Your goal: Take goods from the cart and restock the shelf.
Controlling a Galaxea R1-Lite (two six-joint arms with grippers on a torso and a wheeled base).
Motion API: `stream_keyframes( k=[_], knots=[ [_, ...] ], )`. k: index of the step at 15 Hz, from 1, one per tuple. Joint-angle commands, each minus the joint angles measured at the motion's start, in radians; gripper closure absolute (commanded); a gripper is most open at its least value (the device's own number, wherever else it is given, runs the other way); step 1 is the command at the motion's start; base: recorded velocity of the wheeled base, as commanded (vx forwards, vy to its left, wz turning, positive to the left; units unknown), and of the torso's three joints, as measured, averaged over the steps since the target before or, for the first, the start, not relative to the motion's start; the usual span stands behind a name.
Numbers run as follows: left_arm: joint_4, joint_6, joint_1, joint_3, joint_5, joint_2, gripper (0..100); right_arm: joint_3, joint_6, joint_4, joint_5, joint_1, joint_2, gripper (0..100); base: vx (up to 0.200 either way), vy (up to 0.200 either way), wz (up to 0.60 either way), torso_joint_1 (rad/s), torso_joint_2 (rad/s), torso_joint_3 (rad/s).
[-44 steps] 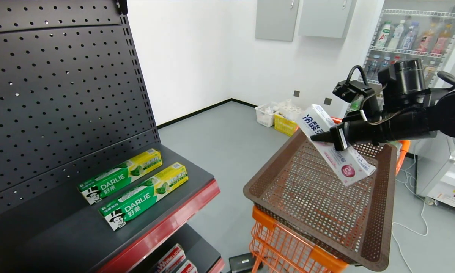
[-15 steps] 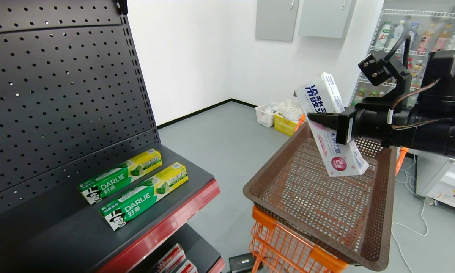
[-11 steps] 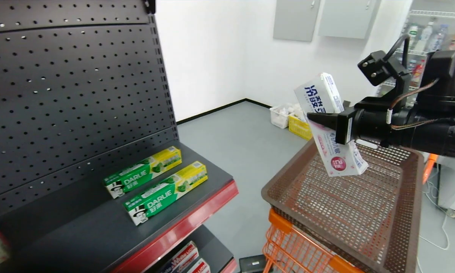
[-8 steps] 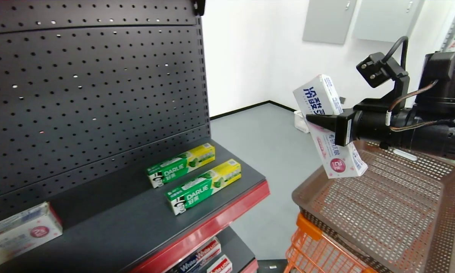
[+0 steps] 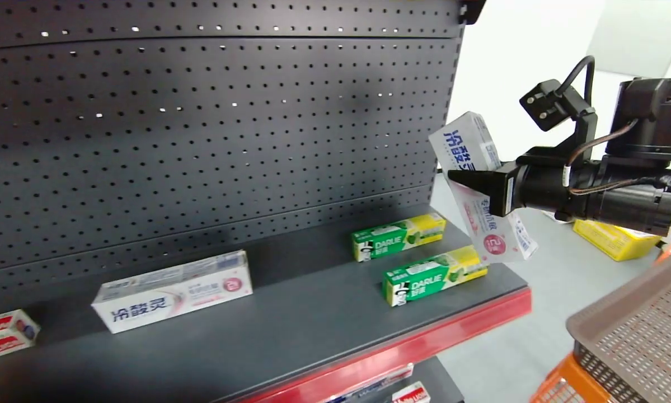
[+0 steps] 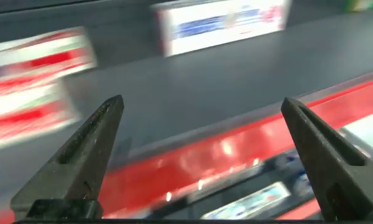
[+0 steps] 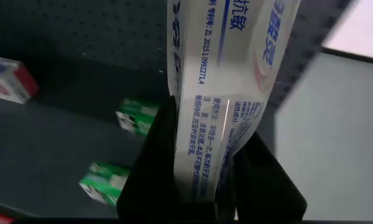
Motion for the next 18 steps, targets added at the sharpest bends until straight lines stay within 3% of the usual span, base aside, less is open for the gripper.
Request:
stream_keyframes(
  k=[1, 8, 18],
  knots=[
    [0.000, 0.000, 0.000, 0.000, 0.000, 0.000, 0, 0.002, 0.000, 0.000, 0.000, 0.002, 0.005, 100, 0.000, 0.000, 0.60, 0.002, 0.00, 0.002],
    [0.000, 0.000, 0.000, 0.000, 0.000, 0.000, 0, 0.003, 0.000, 0.000, 0.000, 0.000, 0.008, 100, 0.000, 0.000, 0.60, 0.003, 0.00, 0.001],
    [0.000, 0.000, 0.000, 0.000, 0.000, 0.000, 0, 0.072, -0.014, -0.001, 0.000, -0.015, -0.052, 100, 0.000, 0.000, 0.00, 0.000, 0.00, 0.000]
  ],
)
